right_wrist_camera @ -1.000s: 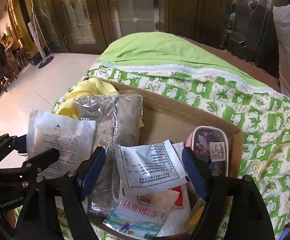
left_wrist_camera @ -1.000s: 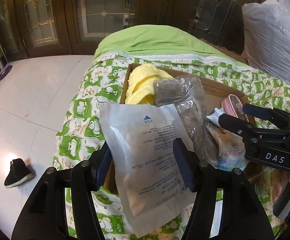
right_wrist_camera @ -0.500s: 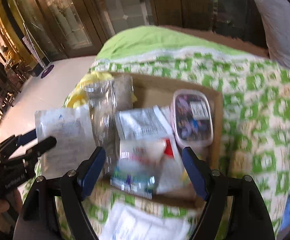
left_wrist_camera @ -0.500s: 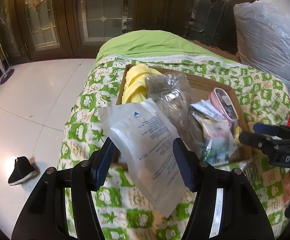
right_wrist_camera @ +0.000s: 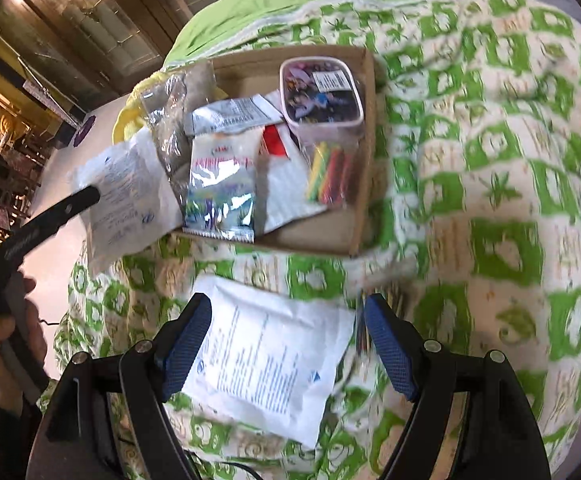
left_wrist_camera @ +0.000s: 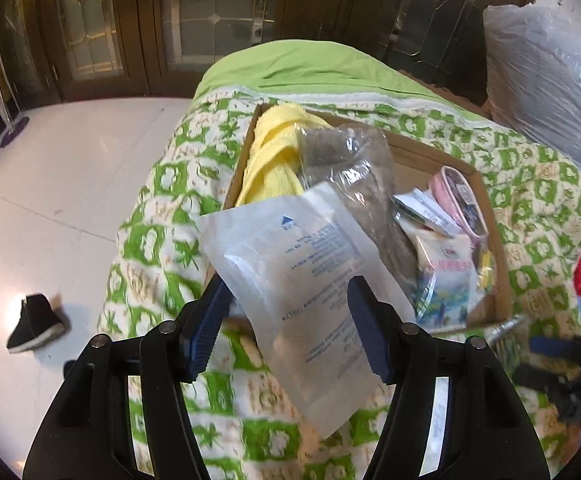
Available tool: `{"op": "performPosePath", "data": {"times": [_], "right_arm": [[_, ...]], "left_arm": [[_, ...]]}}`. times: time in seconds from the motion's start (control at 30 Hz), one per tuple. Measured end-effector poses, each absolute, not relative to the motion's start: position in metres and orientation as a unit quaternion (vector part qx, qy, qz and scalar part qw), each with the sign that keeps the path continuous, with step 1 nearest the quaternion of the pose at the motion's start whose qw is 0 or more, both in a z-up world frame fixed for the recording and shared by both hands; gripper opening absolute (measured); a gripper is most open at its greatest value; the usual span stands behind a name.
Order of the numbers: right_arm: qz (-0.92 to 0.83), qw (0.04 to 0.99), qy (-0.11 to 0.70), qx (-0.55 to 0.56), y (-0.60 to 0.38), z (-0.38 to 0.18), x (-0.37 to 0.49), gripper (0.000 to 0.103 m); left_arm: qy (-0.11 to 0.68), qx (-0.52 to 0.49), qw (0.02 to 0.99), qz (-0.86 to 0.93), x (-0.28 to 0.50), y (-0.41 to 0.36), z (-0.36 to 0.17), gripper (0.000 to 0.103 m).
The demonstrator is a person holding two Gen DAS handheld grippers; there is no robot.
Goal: Organize soft objects
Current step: 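Lower the white packet into the tray and open left gripper while right releases the sachet, then grasp a white printed paper packet with left gripper while right grasps the clear bag of sticks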
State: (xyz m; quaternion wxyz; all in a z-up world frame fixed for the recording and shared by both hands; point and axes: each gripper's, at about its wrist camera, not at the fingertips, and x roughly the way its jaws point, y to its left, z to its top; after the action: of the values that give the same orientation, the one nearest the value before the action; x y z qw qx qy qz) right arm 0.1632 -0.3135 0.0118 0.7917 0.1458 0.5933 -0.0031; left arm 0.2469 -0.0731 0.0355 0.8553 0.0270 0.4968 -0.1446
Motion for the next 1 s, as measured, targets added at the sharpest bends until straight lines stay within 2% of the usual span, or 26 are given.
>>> {"op": "performPosePath", "data": {"times": [0.07,0.23,0.27,0.3,0.37,0.6,0.67,0.77,0.83,0.9,1.0], "right_arm": [[-0.001,0.79,0.596,0.148,-0.314,0.01,0.161,0.079],[-0.006,0.781,0.61,0.137,-0.314,0.003,0.165,0.079],[-0.01,0.778,0.613,0.133,-0.315,0.001,0.164,0.079],[-0.015,0.773,0.621,0.127,-0.316,-0.001,0.164,0.079],[-0.019,0.766,0.631,0.124,-0.319,-0.004,0.164,0.079],[-0.034,0.748,0.652,0.119,-0.325,-0.017,0.167,0.077],[-0.042,0.742,0.658,0.125,-0.33,-0.027,0.171,0.071],[-0.064,0.735,0.664,0.122,-0.342,-0.041,0.174,0.051],[-0.078,0.733,0.666,0.114,-0.351,-0.047,0.176,0.028],[-0.079,0.732,0.668,0.111,-0.356,-0.052,0.177,0.022],[-0.08,0.736,0.667,0.083,-0.351,-0.055,0.176,0.022]], "left_arm": [[0.491,0.044,0.859,-0.14,0.254,-0.079,0.036,0.045],[0.477,0.081,0.864,-0.139,0.273,-0.092,0.039,0.045],[0.48,0.08,0.862,-0.138,0.278,-0.092,0.04,0.05],[0.485,0.078,0.86,-0.137,0.282,-0.091,0.041,0.065],[0.487,0.072,0.86,-0.133,0.286,-0.086,0.044,0.079],[0.487,0.036,0.862,-0.133,0.279,-0.064,0.057,0.079],[0.485,0.022,0.862,-0.146,0.269,-0.06,0.063,0.079],[0.479,0.014,0.86,-0.175,0.241,-0.063,0.069,0.079],[0.483,0.012,0.853,-0.198,0.223,-0.069,0.067,0.079],[0.496,0.014,0.839,-0.223,0.201,-0.081,0.059,0.079],[0.525,0.02,0.812,-0.254,0.174,-0.102,0.035,0.079]]}}
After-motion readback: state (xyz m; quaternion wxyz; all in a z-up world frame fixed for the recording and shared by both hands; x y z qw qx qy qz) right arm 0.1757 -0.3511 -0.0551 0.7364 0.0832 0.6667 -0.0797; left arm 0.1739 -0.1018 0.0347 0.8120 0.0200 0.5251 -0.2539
